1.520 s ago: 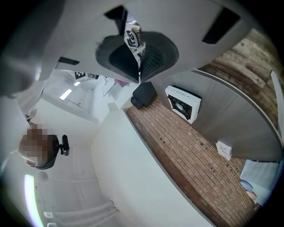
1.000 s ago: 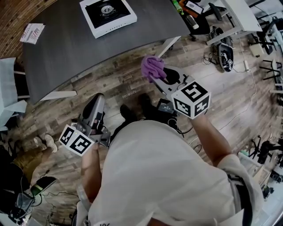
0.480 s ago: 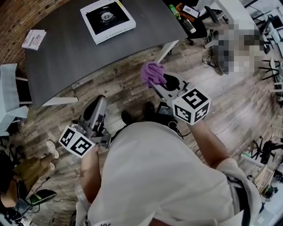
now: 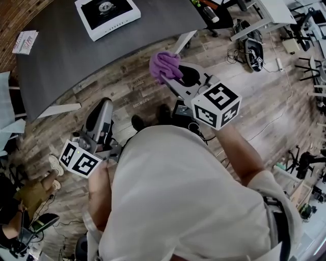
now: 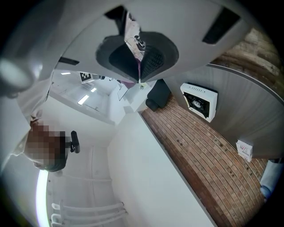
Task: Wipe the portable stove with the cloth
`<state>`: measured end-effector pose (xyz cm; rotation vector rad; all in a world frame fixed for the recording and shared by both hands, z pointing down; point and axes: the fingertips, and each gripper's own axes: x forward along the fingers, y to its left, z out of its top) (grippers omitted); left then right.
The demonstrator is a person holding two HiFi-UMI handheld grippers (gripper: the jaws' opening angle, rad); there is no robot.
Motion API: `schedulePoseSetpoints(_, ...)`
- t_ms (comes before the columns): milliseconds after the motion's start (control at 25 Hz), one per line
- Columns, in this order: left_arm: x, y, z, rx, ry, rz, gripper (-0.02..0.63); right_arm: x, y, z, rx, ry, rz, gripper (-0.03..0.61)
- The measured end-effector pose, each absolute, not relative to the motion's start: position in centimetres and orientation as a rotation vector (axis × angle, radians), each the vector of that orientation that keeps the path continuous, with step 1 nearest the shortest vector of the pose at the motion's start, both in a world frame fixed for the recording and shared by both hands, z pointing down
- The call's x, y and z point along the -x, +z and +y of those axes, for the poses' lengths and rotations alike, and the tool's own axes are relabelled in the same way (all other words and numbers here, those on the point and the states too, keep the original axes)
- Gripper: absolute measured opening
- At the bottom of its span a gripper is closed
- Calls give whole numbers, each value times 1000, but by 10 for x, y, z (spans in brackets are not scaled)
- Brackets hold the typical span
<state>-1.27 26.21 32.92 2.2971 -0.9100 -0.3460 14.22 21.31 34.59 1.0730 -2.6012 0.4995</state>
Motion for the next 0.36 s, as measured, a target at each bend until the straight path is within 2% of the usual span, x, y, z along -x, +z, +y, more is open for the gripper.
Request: schedulePoseSetpoints(360,-3,341,247,-2285,-327,-920,18,-168,356,188,-1109,495,-2579,107)
